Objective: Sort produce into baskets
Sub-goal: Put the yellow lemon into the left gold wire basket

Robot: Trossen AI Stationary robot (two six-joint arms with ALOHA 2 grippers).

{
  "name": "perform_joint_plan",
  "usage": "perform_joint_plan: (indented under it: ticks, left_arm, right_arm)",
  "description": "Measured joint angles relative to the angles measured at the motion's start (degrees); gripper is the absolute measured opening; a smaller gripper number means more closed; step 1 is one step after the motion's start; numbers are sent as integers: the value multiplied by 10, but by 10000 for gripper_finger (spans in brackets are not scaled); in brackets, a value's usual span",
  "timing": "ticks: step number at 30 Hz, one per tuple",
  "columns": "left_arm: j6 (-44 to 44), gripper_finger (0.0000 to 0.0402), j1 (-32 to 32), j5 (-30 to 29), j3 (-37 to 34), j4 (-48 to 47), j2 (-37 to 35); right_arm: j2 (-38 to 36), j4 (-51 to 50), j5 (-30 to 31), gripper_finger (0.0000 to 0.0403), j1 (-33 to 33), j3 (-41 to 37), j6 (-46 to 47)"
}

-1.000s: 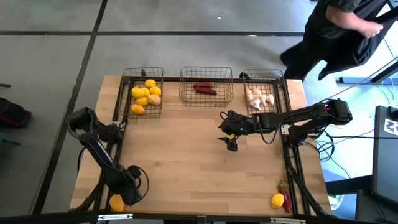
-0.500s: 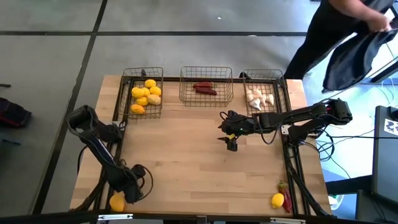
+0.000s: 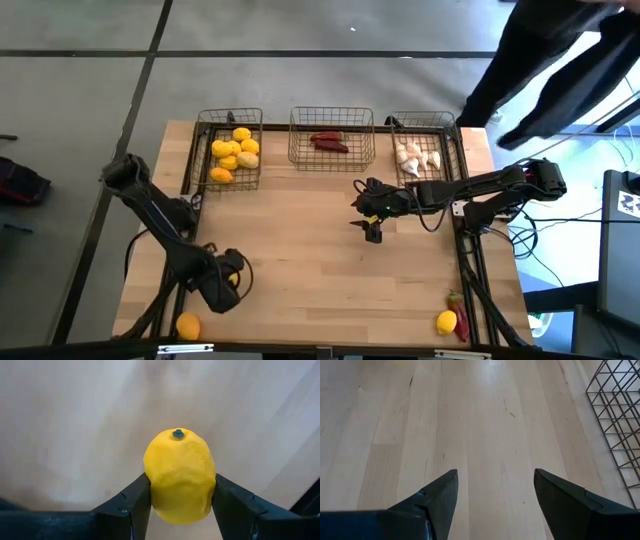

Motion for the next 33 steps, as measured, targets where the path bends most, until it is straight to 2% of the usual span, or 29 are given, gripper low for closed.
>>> perform_joint_plan:
  ticks: [7,15,28,33]
  left_arm:
    - [51,175,43,-100,0,0,-53]
    - [119,175,110,-241,1,0,-115]
    - [218,175,230,-391,1,0,-177]
    - [253,175,288,-419,1,0,-204]
  right_arm:
    - [0,0,0,256,0,0,2]
    - [0,0,0,256,0,0,13]
    - [0,0,0,256,0,0,16]
    - [0,3,0,256,0,0,16]
